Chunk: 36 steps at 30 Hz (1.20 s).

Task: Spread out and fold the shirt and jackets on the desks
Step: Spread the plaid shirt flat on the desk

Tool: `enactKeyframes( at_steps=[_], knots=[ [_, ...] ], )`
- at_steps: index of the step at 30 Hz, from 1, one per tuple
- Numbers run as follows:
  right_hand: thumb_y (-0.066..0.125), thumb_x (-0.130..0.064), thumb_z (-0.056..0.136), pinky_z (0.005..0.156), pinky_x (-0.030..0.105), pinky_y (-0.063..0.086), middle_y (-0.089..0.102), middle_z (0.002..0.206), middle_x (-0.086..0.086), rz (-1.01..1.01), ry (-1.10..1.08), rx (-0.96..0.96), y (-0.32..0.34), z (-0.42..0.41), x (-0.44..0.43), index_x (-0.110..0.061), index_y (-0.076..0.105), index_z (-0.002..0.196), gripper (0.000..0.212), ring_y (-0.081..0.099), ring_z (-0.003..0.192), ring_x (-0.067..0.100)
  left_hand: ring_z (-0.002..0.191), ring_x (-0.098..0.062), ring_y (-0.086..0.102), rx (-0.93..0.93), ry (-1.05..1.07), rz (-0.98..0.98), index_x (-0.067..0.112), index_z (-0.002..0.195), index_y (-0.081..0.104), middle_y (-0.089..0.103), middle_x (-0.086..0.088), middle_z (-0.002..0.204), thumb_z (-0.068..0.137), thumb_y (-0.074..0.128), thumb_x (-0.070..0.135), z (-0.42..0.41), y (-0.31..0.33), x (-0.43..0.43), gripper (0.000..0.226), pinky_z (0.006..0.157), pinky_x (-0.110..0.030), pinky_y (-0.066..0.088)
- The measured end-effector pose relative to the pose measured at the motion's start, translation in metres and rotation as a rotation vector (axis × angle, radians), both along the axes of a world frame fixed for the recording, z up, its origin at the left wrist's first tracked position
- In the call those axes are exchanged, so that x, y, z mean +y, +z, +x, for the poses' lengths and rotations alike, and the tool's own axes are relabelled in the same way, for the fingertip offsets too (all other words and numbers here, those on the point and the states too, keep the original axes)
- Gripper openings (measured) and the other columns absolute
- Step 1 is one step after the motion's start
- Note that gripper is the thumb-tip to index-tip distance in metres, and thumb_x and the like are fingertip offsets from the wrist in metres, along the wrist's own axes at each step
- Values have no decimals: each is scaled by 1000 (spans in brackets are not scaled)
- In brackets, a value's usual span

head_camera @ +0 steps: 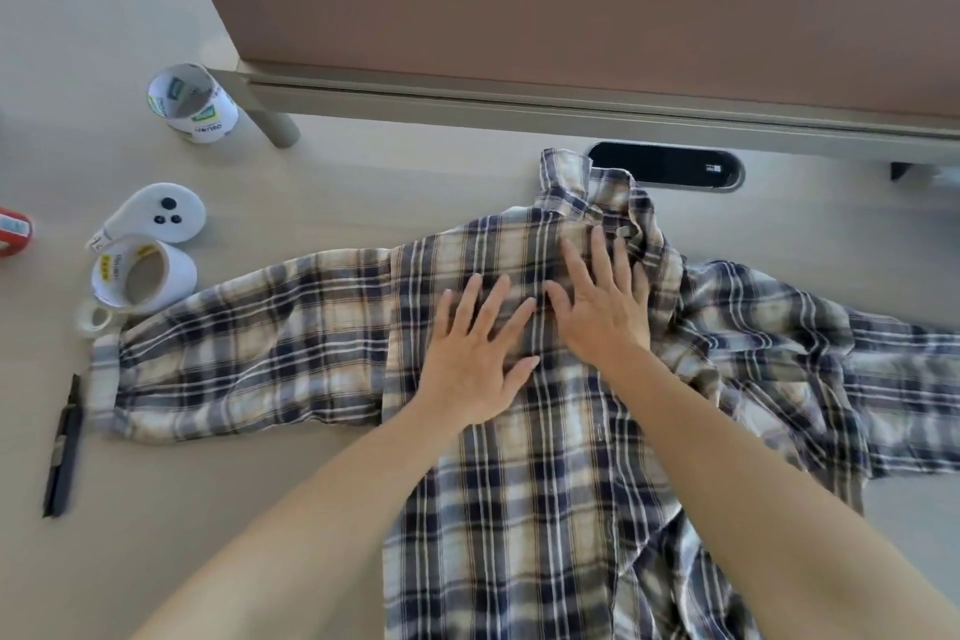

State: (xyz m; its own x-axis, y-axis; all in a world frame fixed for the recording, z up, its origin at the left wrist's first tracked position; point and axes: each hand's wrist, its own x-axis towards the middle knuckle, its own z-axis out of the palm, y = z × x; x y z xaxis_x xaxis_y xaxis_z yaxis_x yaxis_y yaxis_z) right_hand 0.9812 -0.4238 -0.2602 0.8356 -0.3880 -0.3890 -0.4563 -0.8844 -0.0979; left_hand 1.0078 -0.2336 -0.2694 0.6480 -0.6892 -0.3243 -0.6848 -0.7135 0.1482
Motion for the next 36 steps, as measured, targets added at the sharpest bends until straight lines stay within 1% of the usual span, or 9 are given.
enactKeyframes(
  at_steps=[6,12,15,20,26,29,32,34,36],
  knots=[
    [5,-63,99,124,43,-9,-28,161,-1,-4,104,47,0,-10,-28,-36,-17,155,66,-26,149,17,150,-32,-22,-22,-69,29,41,156,-8,-22,0,164,94,7,73,6,0,7,72,121,-56,-5],
    [44,-38,102,124,48,15,21,164,9,130,92,-252,42,-41,-52,-17,41,149,51,15,153,29,148,-32,-29,57,-57,98,38,156,-12,-28,-1,162,93,7,74,17,12,-4,75,120,-55,-12],
    [56,-38,95,108,55,36,49,138,13,19,14,-289,48,-88,-53,-13,57,129,42,48,126,37,150,-40,-8,79,28,46,25,158,6,-5,-14,162,96,23,68,-4,25,-31,77,121,-55,0],
    [53,-53,96,107,46,39,51,134,7,-1,-152,15,41,-112,-62,-18,48,132,51,46,127,31,131,-35,39,142,-118,-200,12,148,34,34,-15,144,99,46,43,-51,40,-91,59,107,-45,37],
    [56,-29,98,85,42,49,60,89,-4,175,-182,-171,42,-119,-77,-21,63,92,12,61,89,25,115,-27,54,445,185,-284,9,141,41,48,-11,131,99,51,45,-66,37,-119,56,95,-36,49],
    [61,-28,97,65,32,52,64,74,-5,574,-515,-394,58,-121,-84,-19,64,83,17,59,66,15,111,-23,53,467,330,-270,12,125,51,55,-3,119,95,46,61,-68,44,-128,58,95,-36,49],
    [65,-27,96,51,28,44,58,65,-4,922,-781,-600,82,-122,-88,-14,69,88,16,48,55,14,99,-12,59,841,630,-506,25,109,55,61,12,103,91,51,66,-69,72,-147,45,89,-32,45],
    [66,-28,96,56,26,46,61,68,-3,991,-790,-641,91,-122,-90,-13,72,91,16,50,59,13,95,-12,64,1197,796,-776,21,110,63,69,7,105,94,59,52,-65,92,-162,36,84,-31,46],
    [66,-26,96,57,20,46,64,69,-5,1010,-786,-663,96,-119,-90,-12,72,91,16,53,57,6,98,-20,68,1310,802,-917,14,116,67,71,-5,110,93,62,48,-59,97,-174,41,81,-34,53]
  ],
)
